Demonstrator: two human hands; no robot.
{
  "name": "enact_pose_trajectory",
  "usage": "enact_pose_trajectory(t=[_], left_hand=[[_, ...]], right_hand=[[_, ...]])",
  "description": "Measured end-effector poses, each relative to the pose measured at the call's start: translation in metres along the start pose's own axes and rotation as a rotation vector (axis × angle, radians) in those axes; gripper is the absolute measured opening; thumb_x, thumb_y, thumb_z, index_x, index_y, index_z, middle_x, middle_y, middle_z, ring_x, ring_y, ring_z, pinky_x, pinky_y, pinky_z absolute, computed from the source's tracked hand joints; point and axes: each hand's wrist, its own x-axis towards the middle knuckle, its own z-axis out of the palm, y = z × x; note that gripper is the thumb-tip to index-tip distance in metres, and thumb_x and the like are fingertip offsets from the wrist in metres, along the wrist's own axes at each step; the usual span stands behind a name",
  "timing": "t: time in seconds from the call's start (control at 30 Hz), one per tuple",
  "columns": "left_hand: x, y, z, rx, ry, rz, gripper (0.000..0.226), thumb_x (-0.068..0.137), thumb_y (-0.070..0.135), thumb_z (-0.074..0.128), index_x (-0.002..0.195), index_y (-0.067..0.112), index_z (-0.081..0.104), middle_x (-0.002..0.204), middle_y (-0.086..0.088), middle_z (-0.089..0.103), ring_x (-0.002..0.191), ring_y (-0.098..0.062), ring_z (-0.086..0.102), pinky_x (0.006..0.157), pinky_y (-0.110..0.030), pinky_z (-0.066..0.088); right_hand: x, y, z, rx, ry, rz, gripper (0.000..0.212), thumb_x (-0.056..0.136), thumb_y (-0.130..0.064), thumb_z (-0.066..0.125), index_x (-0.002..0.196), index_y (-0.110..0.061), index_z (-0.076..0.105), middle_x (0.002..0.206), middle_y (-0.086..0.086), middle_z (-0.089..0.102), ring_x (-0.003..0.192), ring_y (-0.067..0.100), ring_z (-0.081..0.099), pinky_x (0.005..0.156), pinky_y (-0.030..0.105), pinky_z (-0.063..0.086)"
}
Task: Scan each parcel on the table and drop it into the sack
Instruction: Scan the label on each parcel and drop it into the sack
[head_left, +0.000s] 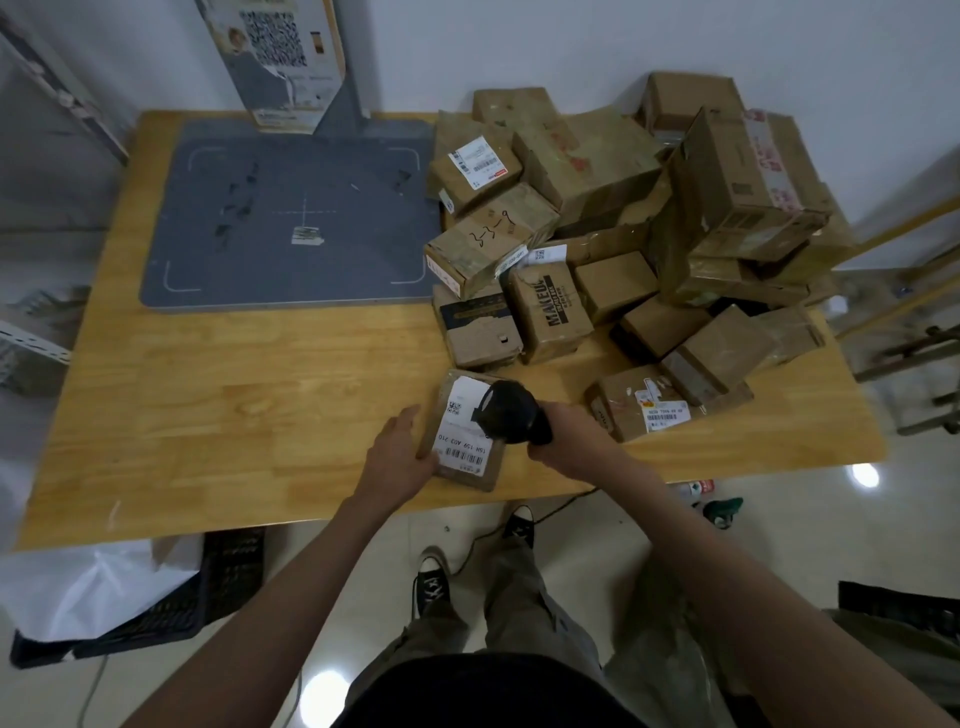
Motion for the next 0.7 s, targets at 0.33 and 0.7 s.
enact_pose_trajectory(t=[0.33,0.7], left_hand=[[-0.027,0.029,0.046,0.380,0.104,-0.096,0.127,0.048,0.088,0.063,0.141,0.012,0.022,0.129,-0.003,0.034,0.118,-0.026,0.040,0.091,-0.047,0.043],[-0.012,-0.009,0.003,0.378,-0.022,0.112,0.141,0.050,0.056,0.089,0.155,0.014,0.004,0.153,-0.006,0.018,0.138,-0.028,0.030,0.108,-0.047,0.038]], right_hand=[[0.001,-0.001,-0.006,-0.048,0.064,0.016,0.025,0.083,-0.005,0.069,0.090,-0.024,0.054,0.080,-0.008,0.059,0.083,0.019,0.064,0.074,0.035,0.056],[-0.004,-0.003,0.004,-0.068,-0.039,-0.052,0.025,0.081,-0.004,0.070,0.104,-0.012,0.066,0.097,0.008,0.071,0.090,0.026,0.067,0.082,0.043,0.057]])
